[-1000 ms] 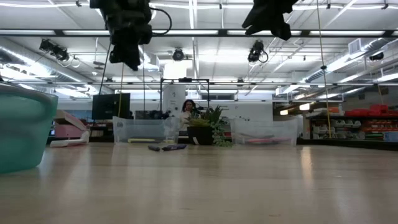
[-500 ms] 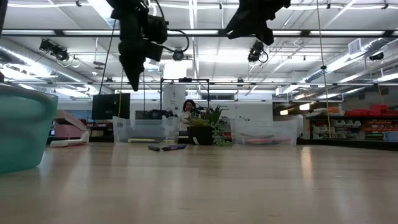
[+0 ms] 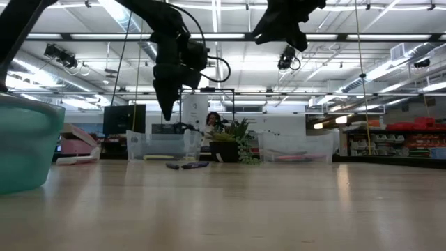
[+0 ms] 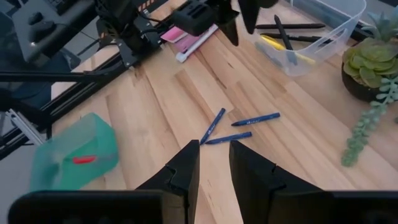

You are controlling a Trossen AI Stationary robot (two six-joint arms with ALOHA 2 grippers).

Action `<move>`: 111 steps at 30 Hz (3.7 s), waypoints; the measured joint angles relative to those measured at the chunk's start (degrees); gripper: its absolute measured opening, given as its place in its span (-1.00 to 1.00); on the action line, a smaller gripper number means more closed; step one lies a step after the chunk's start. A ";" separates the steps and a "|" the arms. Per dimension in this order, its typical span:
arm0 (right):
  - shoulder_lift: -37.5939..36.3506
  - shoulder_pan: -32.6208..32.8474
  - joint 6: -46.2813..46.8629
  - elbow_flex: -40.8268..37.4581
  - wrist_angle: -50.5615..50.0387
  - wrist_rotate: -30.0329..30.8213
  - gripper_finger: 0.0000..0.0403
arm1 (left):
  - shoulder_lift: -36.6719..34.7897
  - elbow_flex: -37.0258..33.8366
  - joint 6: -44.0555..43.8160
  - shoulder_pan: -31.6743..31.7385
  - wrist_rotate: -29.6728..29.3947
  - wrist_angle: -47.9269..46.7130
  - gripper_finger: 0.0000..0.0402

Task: Sort crayons/erasers/pens/pencils in bins
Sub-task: Move the left transparent bin to the center of the table

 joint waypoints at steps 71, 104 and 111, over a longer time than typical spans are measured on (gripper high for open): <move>-0.02 -4.56 -4.21 0.00 -4.29 5.18 -0.53 | 2.60 3.26 5.73 17.32 -14.44 16.99 -0.09; -0.02 -6.57 -5.66 0.00 -4.25 6.01 -0.53 | 7.30 3.65 3.14 13.04 -18.72 12.37 -0.44; -0.02 -6.59 -6.99 0.00 -4.22 6.01 -0.53 | 7.13 8.85 3.32 14.12 -20.36 14.31 -0.41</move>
